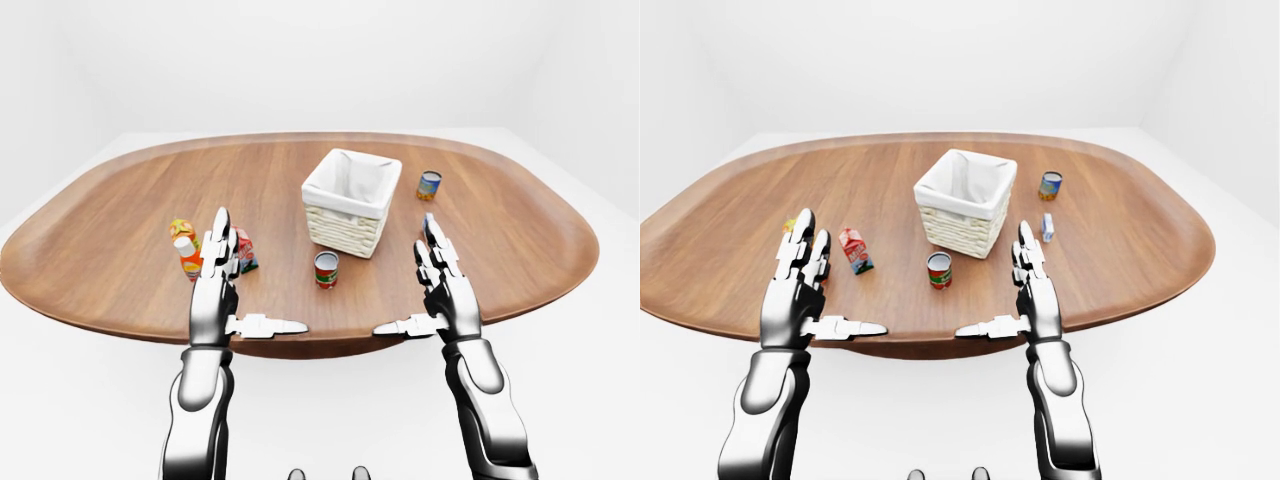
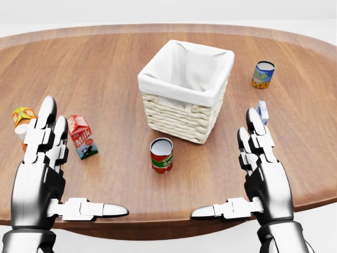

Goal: Pick the milk and place it in the basket.

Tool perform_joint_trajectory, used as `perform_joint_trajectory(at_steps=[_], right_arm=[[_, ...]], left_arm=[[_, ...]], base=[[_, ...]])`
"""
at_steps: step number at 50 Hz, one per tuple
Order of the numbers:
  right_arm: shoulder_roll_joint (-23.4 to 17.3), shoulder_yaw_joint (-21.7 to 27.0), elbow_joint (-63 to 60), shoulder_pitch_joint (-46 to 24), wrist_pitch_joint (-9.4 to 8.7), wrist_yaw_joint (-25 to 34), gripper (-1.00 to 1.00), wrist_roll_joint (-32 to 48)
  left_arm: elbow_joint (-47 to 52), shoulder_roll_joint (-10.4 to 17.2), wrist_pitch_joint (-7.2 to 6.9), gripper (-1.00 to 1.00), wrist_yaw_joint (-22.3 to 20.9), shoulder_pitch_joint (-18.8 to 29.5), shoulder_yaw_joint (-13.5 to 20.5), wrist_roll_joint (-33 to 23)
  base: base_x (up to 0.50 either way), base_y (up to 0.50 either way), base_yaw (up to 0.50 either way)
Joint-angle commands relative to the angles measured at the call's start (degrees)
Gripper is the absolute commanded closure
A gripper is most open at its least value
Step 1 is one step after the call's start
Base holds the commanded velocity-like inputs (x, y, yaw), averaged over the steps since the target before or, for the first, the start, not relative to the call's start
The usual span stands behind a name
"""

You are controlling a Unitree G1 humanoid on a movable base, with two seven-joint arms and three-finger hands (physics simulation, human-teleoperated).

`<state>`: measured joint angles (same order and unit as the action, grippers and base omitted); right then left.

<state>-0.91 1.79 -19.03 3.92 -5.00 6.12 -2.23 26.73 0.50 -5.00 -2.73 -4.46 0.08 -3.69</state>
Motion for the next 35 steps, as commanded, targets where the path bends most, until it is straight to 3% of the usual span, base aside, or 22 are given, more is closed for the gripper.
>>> perform_joint_trajectory(at_steps=[1, 35], right_arm=[[0.0, 0.0, -0.9, 0.2, 0.0, 0.1, -1.0, -0.2], [0.0, -0.5, -2.4, 0.4, 0.0, 0.6, -1.0, -0.1]], left_arm=[[0.7, 0.0, 0.0, -1.0, -0.3, 0.0, 0.2, 0.1], [2.9, 0.0, 0.0, -1.0, -0.6, -0.3, 0.0, -0.2]], base=[[0.23, 0.0, 0.0], [0.23, 0.0, 0.0]])
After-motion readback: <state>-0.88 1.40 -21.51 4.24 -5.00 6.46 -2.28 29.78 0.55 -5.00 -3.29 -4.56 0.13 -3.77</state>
